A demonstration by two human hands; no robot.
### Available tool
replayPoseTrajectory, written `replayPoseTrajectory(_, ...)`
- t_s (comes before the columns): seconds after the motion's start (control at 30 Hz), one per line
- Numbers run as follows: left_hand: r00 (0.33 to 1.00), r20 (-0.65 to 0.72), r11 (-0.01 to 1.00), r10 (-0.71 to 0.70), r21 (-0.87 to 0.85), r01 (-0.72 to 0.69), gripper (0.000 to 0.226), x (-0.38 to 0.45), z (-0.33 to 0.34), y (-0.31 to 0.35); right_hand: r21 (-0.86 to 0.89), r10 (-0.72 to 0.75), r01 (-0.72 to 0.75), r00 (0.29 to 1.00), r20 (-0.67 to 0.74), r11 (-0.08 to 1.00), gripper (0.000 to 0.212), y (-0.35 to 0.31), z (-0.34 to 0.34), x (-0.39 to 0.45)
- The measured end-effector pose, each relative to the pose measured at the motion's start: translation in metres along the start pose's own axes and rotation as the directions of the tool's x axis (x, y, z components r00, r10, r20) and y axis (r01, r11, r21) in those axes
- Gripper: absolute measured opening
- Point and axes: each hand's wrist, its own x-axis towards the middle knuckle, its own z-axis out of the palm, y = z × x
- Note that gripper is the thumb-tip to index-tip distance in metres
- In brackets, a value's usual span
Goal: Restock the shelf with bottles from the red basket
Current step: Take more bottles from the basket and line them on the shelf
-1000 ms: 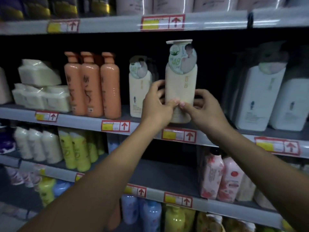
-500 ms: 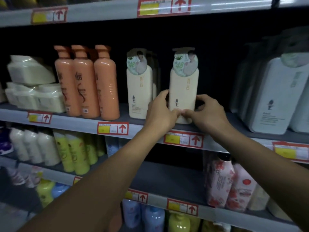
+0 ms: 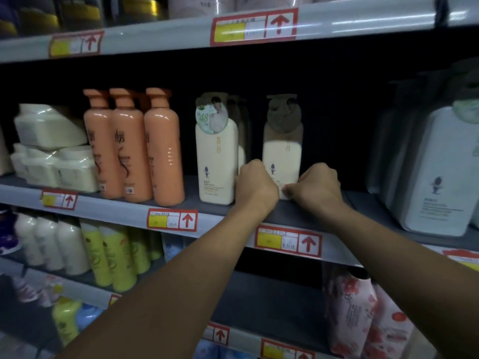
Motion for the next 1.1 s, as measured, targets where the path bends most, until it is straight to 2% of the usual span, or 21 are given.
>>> replayPoseTrajectory(0.43,1.000,0.004,1.000,-0.026,-0.012,0.026,0.024,0.028,0.024,0.001,0.028,0.089,-0.090,0.996,0.006,0.996,0.024,0.003,0.021,0.038)
replayPoseTrajectory(0.6,0.999,0.017,0.998,-0.032,-0.060,0.033,0.026,0.022,0.020,0.003,0.061,0.061,-0.063,0.998,0.031,0.996,0.025,0.004,0.016,0.030)
replayPoseTrajectory(0.83,0.998,0.052,0.990,-0.039,-0.134,0.045,0.027,-0.010,-0.007,0.013,0.090,-0.011,0.005,0.998,0.064,0.996,0.029,-0.009,-0.020,-0.024)
replayPoseTrajectory(0.93,0.995,0.089,0.983,-0.049,-0.170,0.064,0.044,-0.035,-0.024,0.018,0.119,-0.034,0.028,0.999,0.042,0.992,0.032,-0.010,-0.039,-0.056)
replayPoseTrajectory(1.0,0.992,0.112,0.973,-0.052,-0.217,0.075,0.053,-0.057,-0.036,0.023,0.145,-0.049,0.046,0.999,0.018,0.988,0.029,-0.006,-0.052,-0.076)
replayPoseTrajectory(1.1,0.990,0.137,0.946,-0.025,-0.317,0.068,0.049,-0.097,-0.046,0.031,0.165,-0.085,0.087,0.996,-0.016,0.982,0.022,0.005,-0.072,-0.106)
